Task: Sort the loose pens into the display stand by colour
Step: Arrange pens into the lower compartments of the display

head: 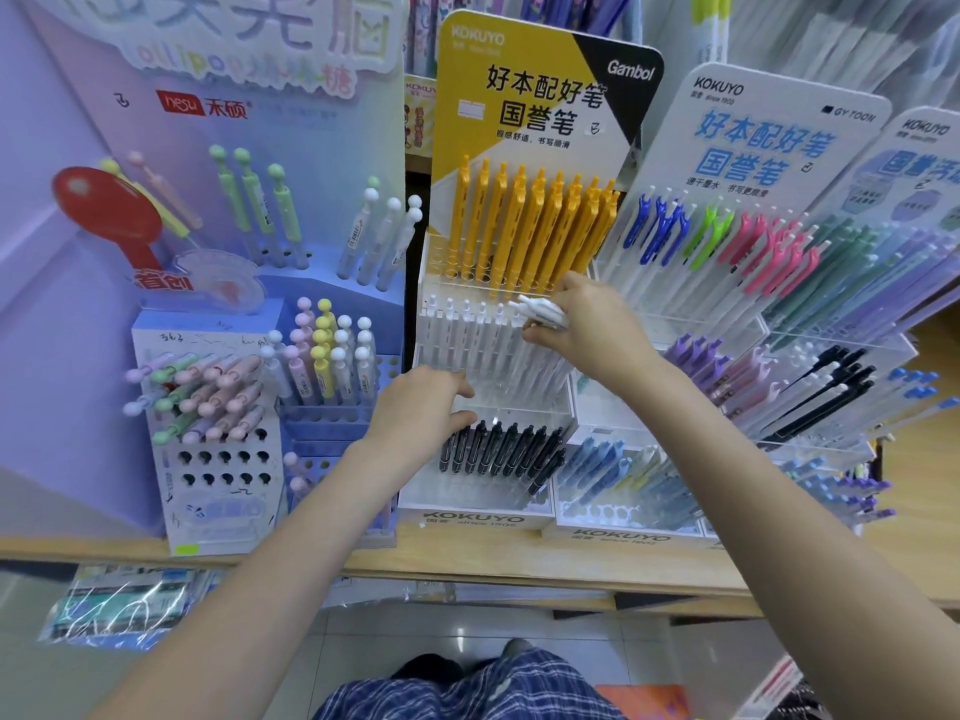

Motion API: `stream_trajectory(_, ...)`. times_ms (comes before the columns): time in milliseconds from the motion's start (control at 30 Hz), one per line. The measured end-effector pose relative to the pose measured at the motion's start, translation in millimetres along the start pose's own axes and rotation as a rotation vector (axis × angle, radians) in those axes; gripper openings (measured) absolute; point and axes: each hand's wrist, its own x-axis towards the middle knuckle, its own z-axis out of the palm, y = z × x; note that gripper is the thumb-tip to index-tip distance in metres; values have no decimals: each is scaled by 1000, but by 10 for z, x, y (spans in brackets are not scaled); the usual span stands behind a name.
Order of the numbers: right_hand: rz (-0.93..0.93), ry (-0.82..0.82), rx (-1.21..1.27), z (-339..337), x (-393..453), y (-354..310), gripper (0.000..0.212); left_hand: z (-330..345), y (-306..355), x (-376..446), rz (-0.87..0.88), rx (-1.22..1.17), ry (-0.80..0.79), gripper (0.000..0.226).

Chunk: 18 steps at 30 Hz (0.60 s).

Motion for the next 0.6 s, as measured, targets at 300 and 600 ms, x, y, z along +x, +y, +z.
stream_trajectory(300, 234, 246, 1188, -148, -295, 39, 26, -107, 60, -43, 15, -141, -8, 42)
stream_trajectory(600, 300, 187, 1493, 30, -466, -60, 36, -296, 480, -177, 37, -1112, -111, 14)
